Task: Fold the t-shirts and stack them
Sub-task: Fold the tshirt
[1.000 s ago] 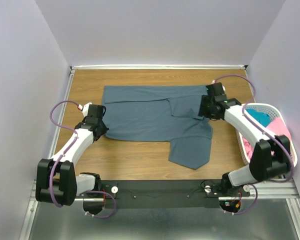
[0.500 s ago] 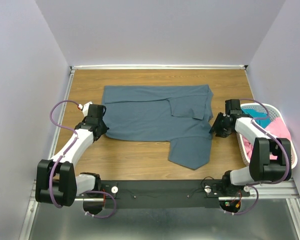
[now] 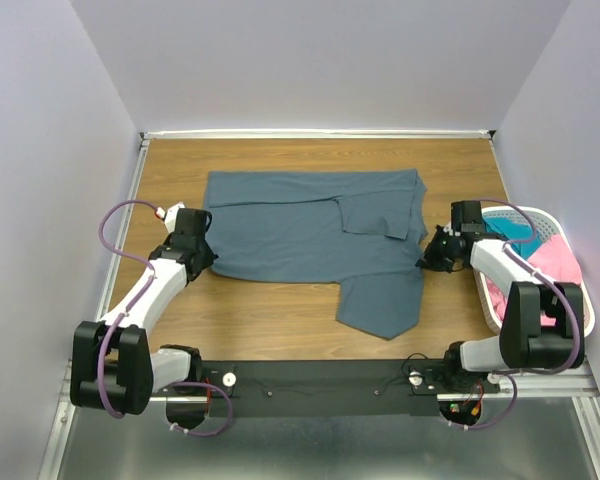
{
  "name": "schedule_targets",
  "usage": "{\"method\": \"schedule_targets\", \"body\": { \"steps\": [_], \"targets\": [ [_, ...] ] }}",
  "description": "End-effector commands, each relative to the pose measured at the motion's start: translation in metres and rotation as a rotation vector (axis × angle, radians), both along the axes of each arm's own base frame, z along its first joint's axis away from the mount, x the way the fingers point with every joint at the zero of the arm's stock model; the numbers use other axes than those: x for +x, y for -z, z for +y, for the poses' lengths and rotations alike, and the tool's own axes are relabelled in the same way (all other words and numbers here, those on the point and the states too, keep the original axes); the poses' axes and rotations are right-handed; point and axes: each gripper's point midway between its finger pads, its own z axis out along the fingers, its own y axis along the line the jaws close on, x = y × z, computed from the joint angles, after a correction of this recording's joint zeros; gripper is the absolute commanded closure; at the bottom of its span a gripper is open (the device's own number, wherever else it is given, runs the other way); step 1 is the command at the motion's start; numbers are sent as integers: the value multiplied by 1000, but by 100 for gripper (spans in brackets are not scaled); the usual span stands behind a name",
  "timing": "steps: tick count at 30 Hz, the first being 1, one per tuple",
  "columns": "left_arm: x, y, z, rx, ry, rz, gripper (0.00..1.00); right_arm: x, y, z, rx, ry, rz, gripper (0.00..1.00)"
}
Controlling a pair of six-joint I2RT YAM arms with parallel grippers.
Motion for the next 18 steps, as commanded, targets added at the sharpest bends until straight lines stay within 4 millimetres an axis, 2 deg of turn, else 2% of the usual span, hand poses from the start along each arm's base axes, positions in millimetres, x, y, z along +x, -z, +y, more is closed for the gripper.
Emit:
{"method": "schedule_targets", "body": {
  "steps": [1,2,5,10,11,14,17,18],
  "targets": [
    [0,-6,5,22,-19,-34,96,-8,-27,-7,-23,50,3,97],
    [0,-7,5,22,-22,-37,96,-18,-28,-9,-33,56,42,98],
    [0,-9,6,24,-26,-41,96,-34,-36,-8,-28,70,64,98],
    [0,-11,8,27,-37,-51,96,-59,-24,0,15,67,141,95],
    [0,-11,8,27,-37,-51,96,-66,-18,2,26,65,165,82],
    [0,-12,8,28,-39,-53,96,-66,-17,-1,6,69,164,59],
    [-1,-14,10,32,-48,-57,96,-48,-30,-20,-89,101,106,50],
    [-1,-16,12,37,-62,-62,96,-34,-40,-25,-117,93,77,50]
  ]
}}
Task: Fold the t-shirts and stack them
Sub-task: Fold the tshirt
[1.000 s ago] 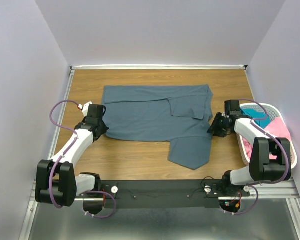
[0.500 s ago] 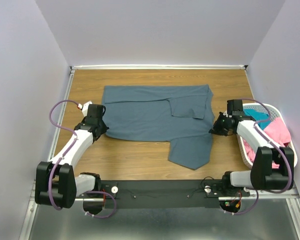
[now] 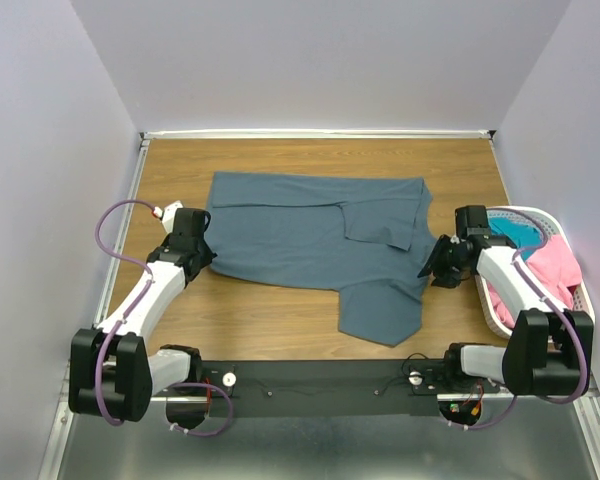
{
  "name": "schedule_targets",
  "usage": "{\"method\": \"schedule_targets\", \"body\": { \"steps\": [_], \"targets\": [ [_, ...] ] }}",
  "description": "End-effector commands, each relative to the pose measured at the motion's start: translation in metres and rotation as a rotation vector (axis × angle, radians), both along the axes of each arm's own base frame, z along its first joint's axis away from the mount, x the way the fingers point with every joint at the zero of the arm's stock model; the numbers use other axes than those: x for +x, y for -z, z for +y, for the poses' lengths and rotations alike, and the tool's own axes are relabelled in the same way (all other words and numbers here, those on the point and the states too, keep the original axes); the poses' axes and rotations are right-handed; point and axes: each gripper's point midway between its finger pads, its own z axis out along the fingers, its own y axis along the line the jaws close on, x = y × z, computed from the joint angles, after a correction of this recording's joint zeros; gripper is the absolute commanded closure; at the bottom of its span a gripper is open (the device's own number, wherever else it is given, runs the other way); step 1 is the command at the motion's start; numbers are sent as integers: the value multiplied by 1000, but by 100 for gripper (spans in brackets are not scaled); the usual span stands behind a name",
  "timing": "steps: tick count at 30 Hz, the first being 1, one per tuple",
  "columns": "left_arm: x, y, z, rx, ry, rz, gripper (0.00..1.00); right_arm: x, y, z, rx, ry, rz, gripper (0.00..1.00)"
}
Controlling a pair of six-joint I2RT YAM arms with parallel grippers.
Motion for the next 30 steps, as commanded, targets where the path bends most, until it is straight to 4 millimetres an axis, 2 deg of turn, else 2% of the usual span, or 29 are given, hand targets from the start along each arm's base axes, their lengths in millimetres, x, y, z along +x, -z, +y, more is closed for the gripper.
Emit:
{"method": "schedule_targets", "body": {
  "steps": [1,3,4,8,9,14,20,25,29,30],
  "targets": [
    [-3,-6,11,37,-61,-24,96,27,-26,-26,-132,24,-73,50],
    [-4,-11,15,43,-81,-41,96,41,-26,-34,-178,20,-75,50],
    [-4,-15,16,45,-92,-58,96,55,-32,-33,-173,18,-112,50],
    [-4,-16,17,46,-94,-64,96,82,-24,-22,-107,-2,-159,53],
    [-4,-16,17,46,-94,-64,96,85,-14,-19,-88,-4,-134,55],
    [-4,-13,16,44,-89,-49,96,106,7,-21,-95,-6,-129,58],
    [-6,-11,18,53,-107,-39,95,117,30,-31,-145,1,-75,59],
    [-7,-9,19,54,-112,-31,95,117,41,-55,-226,61,-37,59],
    [-7,-5,17,51,-101,-14,95,117,35,-61,-249,64,-37,59],
    [-6,-5,16,50,-97,-14,95,118,23,-57,-230,49,-70,58]
  ]
}}
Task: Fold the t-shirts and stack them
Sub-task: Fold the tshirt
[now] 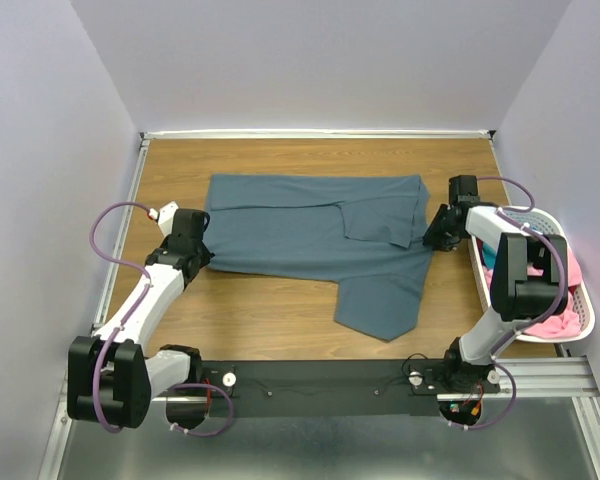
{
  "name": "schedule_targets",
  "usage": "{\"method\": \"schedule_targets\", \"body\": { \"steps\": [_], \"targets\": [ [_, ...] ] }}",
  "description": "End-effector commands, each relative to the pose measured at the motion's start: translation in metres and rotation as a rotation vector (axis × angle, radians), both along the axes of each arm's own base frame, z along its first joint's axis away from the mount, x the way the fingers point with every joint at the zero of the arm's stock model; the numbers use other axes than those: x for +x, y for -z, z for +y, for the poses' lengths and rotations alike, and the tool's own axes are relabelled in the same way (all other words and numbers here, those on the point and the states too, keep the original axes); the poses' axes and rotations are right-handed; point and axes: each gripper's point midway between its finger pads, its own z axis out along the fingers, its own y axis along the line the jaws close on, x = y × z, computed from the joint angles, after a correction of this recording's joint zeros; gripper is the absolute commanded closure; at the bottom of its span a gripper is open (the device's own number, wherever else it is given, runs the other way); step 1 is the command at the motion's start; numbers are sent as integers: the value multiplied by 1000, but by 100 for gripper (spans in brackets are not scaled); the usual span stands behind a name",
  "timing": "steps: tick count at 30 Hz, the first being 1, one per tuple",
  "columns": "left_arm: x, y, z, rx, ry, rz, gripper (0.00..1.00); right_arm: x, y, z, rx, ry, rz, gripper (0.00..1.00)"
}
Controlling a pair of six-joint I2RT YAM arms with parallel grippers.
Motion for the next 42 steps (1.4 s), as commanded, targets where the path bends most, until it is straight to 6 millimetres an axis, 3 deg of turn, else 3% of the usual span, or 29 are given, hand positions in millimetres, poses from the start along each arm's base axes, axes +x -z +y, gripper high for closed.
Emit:
{"method": "schedule_targets", "body": {
  "steps": [1,4,9,12,19,38,41,42],
  "targets": [
    [-2,4,6,28,-26,15,95,-1,-12,-16,-64,8,-21,58],
    [-1,7,4,22,-18,21,95,-14,-29,-11,-43,3,-39,57],
    [-1,10,2,19,-8,30,95,-60,-20,-1,2,-2,48,55],
    [-1,9,2,18,-6,22,95,-82,-15,15,82,-16,74,55],
    [0,9,2,18,0,24,95,-118,-3,28,152,-9,151,54],
    [1,5,2,18,-2,7,95,-128,15,49,201,-21,180,52],
    [0,6,2,17,-1,10,95,-131,19,48,197,-20,186,54],
    [0,6,2,17,-1,10,95,-131,19,48,195,-20,186,59]
  ]
}}
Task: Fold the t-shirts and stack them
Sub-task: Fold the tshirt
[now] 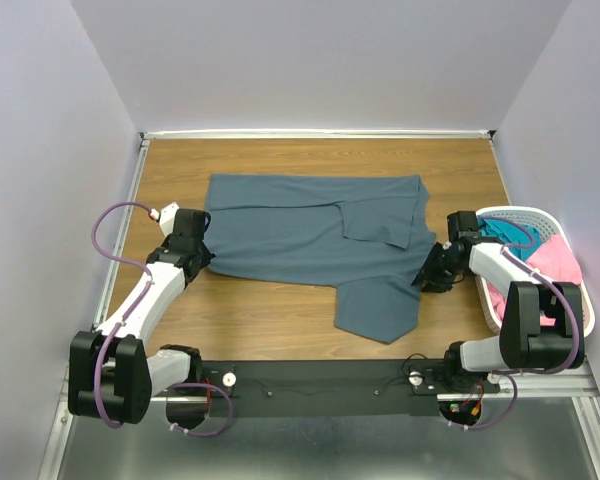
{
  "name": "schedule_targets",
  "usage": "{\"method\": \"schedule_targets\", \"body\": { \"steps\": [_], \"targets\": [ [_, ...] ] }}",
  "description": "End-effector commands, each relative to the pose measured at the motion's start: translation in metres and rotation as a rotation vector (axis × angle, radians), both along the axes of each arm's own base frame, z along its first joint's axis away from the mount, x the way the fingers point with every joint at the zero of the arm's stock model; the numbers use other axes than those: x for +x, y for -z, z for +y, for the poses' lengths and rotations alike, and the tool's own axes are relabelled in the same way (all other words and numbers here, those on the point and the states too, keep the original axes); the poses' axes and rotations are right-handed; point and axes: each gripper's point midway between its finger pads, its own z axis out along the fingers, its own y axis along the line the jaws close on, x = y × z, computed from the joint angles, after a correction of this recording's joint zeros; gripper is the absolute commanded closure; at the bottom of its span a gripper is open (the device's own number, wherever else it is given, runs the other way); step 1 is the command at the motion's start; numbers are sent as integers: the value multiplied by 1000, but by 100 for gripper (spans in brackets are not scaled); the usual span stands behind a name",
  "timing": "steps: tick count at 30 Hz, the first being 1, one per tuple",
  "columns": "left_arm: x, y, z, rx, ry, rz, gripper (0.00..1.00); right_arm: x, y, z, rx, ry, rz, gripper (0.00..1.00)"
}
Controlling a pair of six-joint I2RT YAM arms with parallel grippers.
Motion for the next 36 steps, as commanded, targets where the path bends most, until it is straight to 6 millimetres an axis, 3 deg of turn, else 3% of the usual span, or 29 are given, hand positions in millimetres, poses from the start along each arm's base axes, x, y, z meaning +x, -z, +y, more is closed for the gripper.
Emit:
{"method": "schedule_targets", "body": {
  "steps": [1,2,5,6,12,16,20,25,36],
  "targets": [
    [0,-1,3,16,-5,-16,95,-11,14,2,1,2,32,62],
    [0,-2,3,16,-10,-17,95,-10,13,1,-6,0,28,66],
    [0,-4,5,20,-24,-25,95,-3,4,-9,-63,-1,-10,97],
    [-1,-4,6,20,-26,-24,95,-1,1,-11,-75,3,-21,100],
    [-3,-3,7,8,-40,-6,95,11,-28,-15,-94,6,-86,100],
    [-2,-8,10,2,-47,-5,95,35,-59,-19,-117,0,-170,100],
    [0,-11,14,7,-52,-2,95,56,-78,-19,-120,-11,-210,100],
    [2,-6,21,23,-55,30,95,79,-84,-22,-138,-32,-222,99],
    [48,-10,20,45,7,67,95,139,-83,-21,-136,-61,-248,100]
  ]
}}
